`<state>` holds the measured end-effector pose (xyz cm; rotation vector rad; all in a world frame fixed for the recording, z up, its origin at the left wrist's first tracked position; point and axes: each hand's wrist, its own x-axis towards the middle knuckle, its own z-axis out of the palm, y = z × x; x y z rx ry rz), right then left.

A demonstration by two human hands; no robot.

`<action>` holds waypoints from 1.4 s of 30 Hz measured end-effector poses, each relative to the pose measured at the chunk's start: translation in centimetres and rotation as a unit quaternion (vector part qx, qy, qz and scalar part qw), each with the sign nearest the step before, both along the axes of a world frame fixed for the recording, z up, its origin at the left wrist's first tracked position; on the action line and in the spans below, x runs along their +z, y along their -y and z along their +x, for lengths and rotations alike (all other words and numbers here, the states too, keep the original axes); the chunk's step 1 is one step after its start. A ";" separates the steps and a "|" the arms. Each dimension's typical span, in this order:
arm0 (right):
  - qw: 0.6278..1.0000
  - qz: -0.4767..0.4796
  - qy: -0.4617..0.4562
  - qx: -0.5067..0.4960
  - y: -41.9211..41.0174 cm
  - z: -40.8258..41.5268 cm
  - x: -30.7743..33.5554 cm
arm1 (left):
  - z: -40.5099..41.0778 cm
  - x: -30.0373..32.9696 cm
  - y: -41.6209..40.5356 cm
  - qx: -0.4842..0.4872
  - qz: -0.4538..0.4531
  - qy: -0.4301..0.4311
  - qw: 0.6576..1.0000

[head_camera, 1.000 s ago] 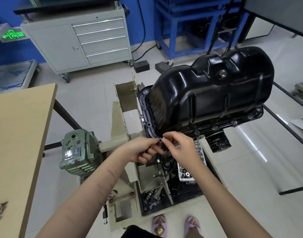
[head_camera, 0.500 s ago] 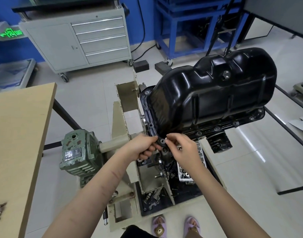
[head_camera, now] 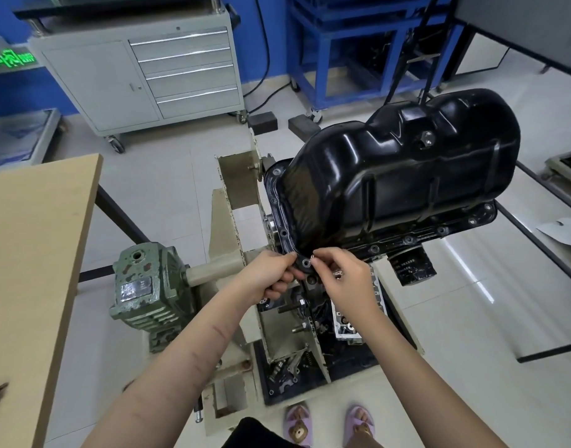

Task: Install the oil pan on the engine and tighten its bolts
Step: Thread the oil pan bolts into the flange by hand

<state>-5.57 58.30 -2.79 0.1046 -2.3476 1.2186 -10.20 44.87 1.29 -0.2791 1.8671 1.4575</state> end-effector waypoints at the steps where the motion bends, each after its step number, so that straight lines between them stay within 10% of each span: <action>1: 1.000 0.010 -0.007 -0.003 0.1 0.0 0.0 | 0.0 0.0 0.0 0.001 0.001 0.001 1.000; 42: 0.944 0.324 0.053 -0.028 2.2 0.1 3.7 | -0.1 -0.5 -0.1 0.020 0.025 0.017 0.999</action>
